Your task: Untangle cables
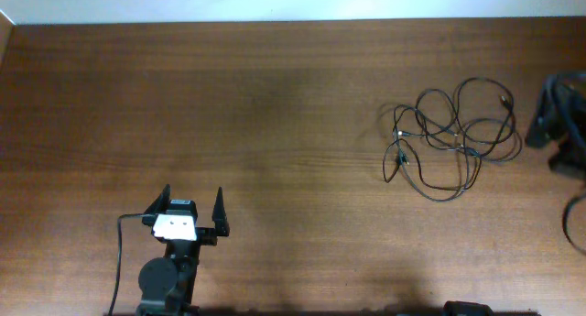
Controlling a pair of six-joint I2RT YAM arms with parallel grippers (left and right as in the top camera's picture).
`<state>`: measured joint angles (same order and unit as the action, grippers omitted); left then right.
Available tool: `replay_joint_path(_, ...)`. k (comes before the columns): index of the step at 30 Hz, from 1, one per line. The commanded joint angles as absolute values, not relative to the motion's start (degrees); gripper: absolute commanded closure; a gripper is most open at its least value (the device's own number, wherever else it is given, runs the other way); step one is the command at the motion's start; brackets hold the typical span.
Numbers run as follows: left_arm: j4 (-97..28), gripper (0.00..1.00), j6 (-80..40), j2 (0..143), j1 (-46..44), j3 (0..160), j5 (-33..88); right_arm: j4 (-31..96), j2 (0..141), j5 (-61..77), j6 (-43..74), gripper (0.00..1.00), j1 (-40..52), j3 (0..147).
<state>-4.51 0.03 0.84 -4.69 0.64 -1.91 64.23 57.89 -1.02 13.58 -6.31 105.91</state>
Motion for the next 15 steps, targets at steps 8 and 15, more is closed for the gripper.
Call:
replay_joint_path(8, -4.82, 0.01, 0.93, 0.3, -4.45, 0.51, -1.23, 64.29, 50.72, -0.67, 13.98, 0.02, -6.42, 106.06)
replay_joint_path(15, -4.82, 0.01, 0.93, 0.3, -4.45, 0.51, -1.23, 64.34, 48.66, -0.67, 14.0, 0.01, -6.42, 105.16)
